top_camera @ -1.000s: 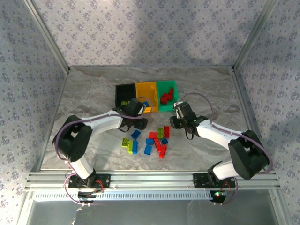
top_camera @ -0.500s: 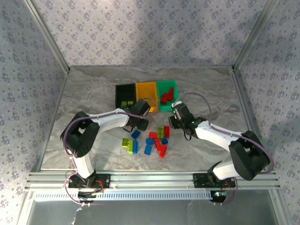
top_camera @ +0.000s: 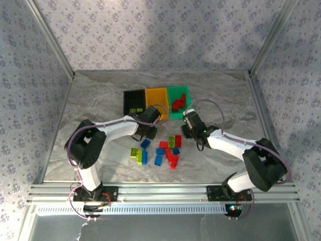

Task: Sort the legos into containers by color
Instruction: Pick up the lego from the center of the table, then place the lego in the container.

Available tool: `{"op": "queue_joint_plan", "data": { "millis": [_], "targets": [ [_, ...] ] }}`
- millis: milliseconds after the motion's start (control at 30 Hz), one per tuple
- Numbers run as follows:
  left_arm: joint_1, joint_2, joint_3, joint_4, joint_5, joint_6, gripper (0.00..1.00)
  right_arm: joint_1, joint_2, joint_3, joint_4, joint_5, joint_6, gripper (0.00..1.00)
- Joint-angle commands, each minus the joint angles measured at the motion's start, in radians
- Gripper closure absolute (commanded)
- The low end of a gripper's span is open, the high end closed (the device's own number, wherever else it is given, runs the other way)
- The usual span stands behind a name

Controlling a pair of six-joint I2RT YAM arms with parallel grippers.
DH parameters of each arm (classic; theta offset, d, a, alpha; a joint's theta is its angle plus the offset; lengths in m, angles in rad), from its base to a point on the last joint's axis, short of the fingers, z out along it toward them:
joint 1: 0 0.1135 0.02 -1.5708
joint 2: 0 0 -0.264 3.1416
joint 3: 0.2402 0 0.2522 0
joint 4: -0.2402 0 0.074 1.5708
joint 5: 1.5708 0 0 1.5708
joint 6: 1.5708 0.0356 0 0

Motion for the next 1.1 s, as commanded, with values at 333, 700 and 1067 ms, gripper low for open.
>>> {"op": "queue_joint_plan", "data": {
  "millis": [333,700,1067],
  "targets": [
    [-0.003,0.020,0.364,-0.169,-0.096,0.053,0.65,0.008,-0.004,0.012,0.008,0.005,0.009,0.50],
    [0.060,0.310,0.755,-0.350,-0.144,0.089,0.64,0.019,0.009,0.022,0.006,0.005,0.005,0.50],
    [0.099,0.413,0.953,-0.435,-0.113,0.087,0.42,0.023,0.012,0.022,0.007,0.012,0.003,0.50]
  ]
}}
